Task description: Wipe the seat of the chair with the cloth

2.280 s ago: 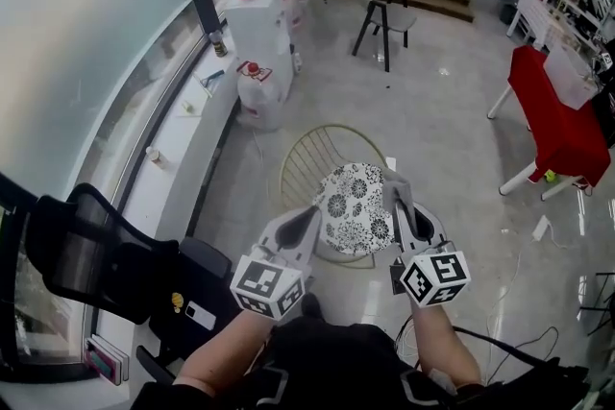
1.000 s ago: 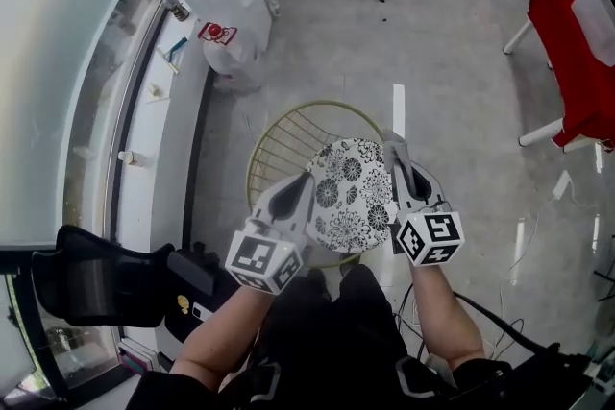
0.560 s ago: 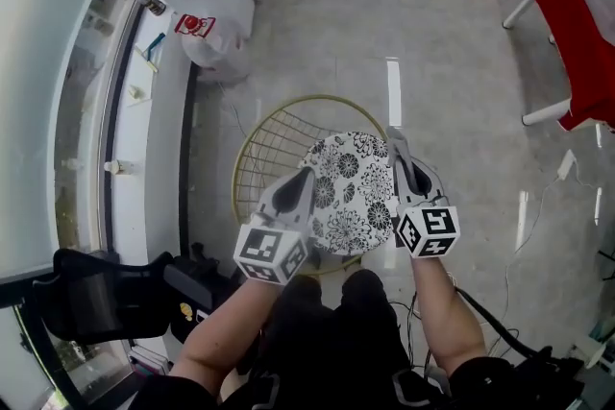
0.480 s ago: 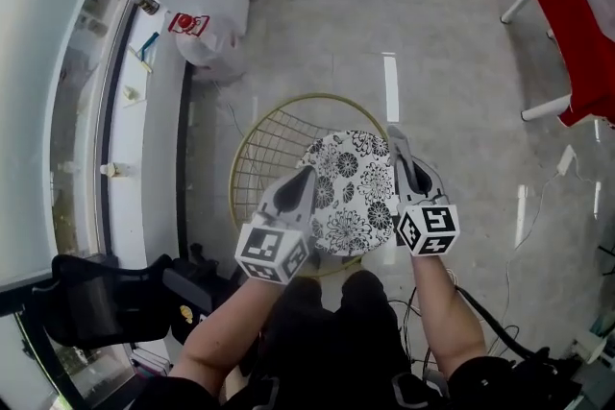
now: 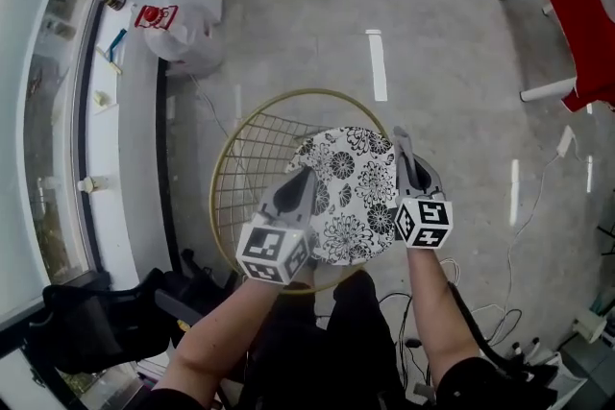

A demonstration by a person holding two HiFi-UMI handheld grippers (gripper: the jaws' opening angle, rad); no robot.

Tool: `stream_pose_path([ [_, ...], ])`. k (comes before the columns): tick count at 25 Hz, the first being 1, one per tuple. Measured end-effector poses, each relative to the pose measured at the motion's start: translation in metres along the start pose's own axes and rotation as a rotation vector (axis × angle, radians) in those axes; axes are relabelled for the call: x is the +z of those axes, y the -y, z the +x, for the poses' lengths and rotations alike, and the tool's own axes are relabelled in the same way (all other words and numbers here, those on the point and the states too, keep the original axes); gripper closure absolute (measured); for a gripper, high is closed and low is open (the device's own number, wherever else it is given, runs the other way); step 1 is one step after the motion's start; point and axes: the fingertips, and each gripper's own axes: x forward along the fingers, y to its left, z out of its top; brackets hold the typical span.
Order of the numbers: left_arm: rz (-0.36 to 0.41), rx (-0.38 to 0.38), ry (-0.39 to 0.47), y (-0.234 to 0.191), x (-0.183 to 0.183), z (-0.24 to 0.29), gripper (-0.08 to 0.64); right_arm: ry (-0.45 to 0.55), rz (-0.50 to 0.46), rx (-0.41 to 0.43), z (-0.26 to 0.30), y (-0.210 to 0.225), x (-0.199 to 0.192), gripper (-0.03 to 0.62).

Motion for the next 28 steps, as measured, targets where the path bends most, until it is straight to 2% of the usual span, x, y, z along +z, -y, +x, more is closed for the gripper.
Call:
stream_pose_path([
  [7, 0.012, -0.017, -0.044, -0.019, -0.030, 0.033, 0.554, -0.043, -0.017, -0.080, 0.041, 0.029, -0.039, 0.568],
  [17, 0.011, -0.007, -0.095, -0.047, -0.068, 0.060, 0.554, -0.120, -0.038, -0.120, 0.090, 0.036, -0.102, 0.568],
  [21, 0.015, 0.004, -0.108, -0.057, -0.077, 0.061, 0.554, -0.147, -0.025, -0.100, 0.107, 0.022, -0.123, 0.568],
  [28, -0.003, 0.031, -0.115, -0.071, -0.080, 0.052, 0.554, -0.171, 0.030, -0.013, 0.132, -0.022, -0.143, 0.568],
])
